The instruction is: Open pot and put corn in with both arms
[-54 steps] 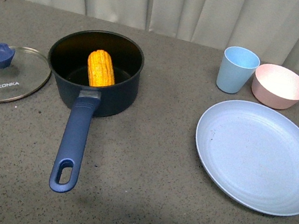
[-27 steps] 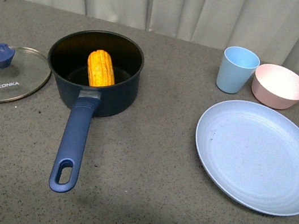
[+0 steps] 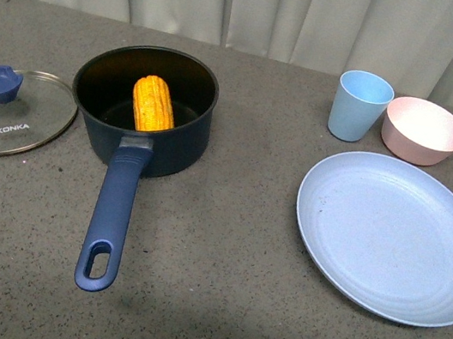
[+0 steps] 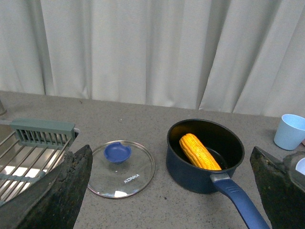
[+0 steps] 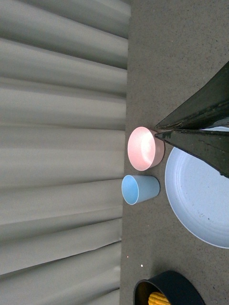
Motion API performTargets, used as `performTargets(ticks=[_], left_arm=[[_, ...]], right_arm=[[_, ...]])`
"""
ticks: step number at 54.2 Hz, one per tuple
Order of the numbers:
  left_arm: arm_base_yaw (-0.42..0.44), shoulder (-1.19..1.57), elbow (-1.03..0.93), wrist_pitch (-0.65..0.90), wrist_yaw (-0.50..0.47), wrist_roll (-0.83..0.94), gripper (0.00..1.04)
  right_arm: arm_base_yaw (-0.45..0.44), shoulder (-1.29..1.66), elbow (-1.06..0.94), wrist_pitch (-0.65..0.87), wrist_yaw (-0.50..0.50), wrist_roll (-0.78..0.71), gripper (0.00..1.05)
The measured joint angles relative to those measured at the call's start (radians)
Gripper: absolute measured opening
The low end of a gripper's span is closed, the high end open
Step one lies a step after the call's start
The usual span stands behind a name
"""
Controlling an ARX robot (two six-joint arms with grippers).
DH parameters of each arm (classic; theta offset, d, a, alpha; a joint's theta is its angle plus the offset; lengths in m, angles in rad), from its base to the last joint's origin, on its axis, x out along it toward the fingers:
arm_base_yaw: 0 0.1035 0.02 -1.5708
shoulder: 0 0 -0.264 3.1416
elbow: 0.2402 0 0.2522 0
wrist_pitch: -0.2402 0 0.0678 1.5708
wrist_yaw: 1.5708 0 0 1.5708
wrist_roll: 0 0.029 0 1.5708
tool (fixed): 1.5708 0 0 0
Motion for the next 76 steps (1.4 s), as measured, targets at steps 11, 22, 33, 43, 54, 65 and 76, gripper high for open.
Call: performTargets(ticks=[11,22,33,43,54,65,76], left_arm=[[0.0,0.0,0.0,0.0,0.0,0.0,0.98],[0.0,0.0,0.0,0.0,0.0,0.0,0.98],[0.0,0.0,0.0,0.0,0.0,0.0,0.98],[0.0,0.0,0.0,0.0,0.0,0.0,0.98],[0.0,0.0,0.0,0.0,0.0,0.0,0.98],[0.0,0.0,0.0,0.0,0.0,0.0,0.98],[0.0,0.0,0.0,0.0,0.0,0.0,0.98]], right_arm=[[0.0,-0.119,0.0,-0.15,0.0,0.0,0.01],[0.0,-0.195,0.0,-0.202,-0.002,0.0,0.01],[0.0,-0.196,0.0,-0.202,-0.002,-0.001,0.32],[0.0,-0.196,0.0,-0.202,-0.002,0.0,0.68],[0.0,-0.196,0.0,-0.202,-0.002,0.0,0.95],[0.0,-0.196,0.0,-0.202,-0.002,0.0,0.95],[0.0,-0.196,0.0,-0.202,-0.002,0.0,0.95]])
